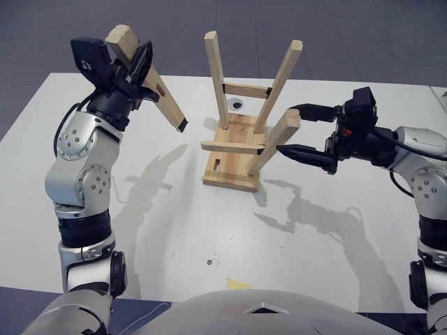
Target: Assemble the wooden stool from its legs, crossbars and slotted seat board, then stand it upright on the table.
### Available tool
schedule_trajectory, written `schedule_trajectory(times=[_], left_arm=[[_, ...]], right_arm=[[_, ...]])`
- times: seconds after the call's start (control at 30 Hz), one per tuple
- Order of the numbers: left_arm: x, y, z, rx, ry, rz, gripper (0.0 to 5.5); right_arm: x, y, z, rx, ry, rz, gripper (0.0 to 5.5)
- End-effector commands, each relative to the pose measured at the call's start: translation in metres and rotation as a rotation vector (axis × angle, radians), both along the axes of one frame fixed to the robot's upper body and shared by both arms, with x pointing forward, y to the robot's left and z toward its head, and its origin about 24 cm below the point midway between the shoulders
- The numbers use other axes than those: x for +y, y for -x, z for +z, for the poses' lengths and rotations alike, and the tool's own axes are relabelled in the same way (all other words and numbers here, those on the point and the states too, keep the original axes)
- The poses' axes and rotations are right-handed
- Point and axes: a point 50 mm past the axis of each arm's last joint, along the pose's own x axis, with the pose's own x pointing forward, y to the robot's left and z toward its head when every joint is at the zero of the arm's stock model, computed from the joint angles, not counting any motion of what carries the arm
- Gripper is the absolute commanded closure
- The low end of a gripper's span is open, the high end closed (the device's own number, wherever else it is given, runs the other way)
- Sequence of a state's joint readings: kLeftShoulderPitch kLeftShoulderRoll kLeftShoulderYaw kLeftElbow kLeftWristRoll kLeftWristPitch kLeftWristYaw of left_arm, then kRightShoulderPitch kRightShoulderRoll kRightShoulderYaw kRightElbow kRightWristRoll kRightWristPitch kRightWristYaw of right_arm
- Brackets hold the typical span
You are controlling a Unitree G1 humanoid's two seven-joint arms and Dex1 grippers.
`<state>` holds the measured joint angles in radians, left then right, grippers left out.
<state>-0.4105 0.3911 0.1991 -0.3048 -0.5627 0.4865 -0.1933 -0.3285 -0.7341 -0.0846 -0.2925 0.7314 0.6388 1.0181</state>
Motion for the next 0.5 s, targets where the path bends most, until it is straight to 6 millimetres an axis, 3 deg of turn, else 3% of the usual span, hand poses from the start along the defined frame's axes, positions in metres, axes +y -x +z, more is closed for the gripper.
schedule_trajectory(times=[0.03,0.2,0.5], left_arm=[[-0.006,-0.001,0.002,0.011,-0.019,-0.038,4.46],[-0.014,-0.001,0.002,0.032,-0.049,-0.107,4.46],[-0.025,-0.006,-0.002,0.058,-0.090,-0.190,4.46]], right_arm=[[0.008,0.008,-0.006,-0.020,-0.018,-0.006,1.16],[0.014,0.017,-0.017,-0.007,-0.054,-0.036,1.94],[0.043,0.036,-0.038,0.046,-0.139,-0.102,3.27]])
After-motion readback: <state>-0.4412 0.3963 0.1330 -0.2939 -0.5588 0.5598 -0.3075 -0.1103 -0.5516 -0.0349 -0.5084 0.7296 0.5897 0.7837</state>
